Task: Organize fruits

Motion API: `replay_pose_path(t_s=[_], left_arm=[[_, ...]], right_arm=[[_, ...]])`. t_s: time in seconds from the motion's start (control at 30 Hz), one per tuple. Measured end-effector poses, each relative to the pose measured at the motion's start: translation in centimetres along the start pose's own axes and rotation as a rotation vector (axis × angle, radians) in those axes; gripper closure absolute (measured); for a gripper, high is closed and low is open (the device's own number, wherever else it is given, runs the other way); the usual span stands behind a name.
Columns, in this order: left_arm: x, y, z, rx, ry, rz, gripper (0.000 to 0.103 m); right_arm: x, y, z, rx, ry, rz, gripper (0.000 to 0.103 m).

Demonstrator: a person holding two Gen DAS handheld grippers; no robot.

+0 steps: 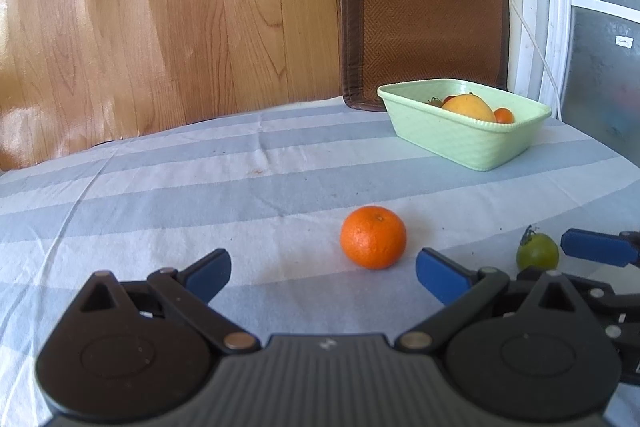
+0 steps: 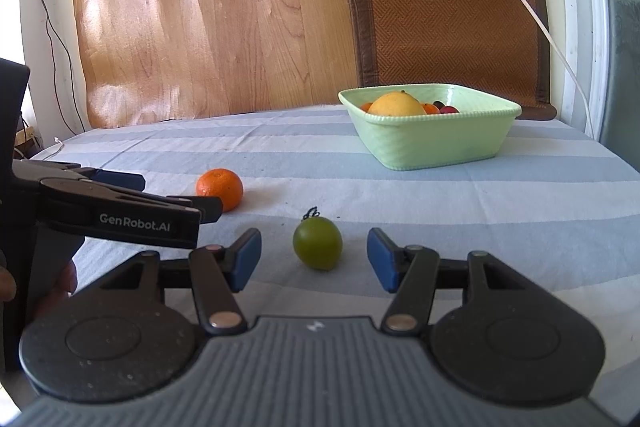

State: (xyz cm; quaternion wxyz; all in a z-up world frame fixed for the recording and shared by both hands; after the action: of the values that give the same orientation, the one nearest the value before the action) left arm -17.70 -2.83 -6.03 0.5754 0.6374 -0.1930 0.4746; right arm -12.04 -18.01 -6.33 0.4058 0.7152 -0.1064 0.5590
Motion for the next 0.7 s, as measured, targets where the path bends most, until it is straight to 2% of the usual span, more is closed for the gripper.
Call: replay_pose_path(t_s=[0.7], left_arm=[[0.06,-0.06,0.13,0.005,-0.006,-0.003,0.001]], right_arm=[[-0.15,0.13,-0.16,-0.009,0.003,0.009,0.042]])
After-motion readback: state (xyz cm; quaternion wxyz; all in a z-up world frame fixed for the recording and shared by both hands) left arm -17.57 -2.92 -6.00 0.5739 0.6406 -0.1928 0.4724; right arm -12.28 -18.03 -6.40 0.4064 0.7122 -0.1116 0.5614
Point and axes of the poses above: each gripper's, at about its wrist camera, not at the fingertips, and y roughly against the way its jaws point, z to its right, x to its top, the point moved 3 cm from there along -y, roughly the way its jaws point, and after that the axes turned 15 degrees about -x, right-handed, at the moved point
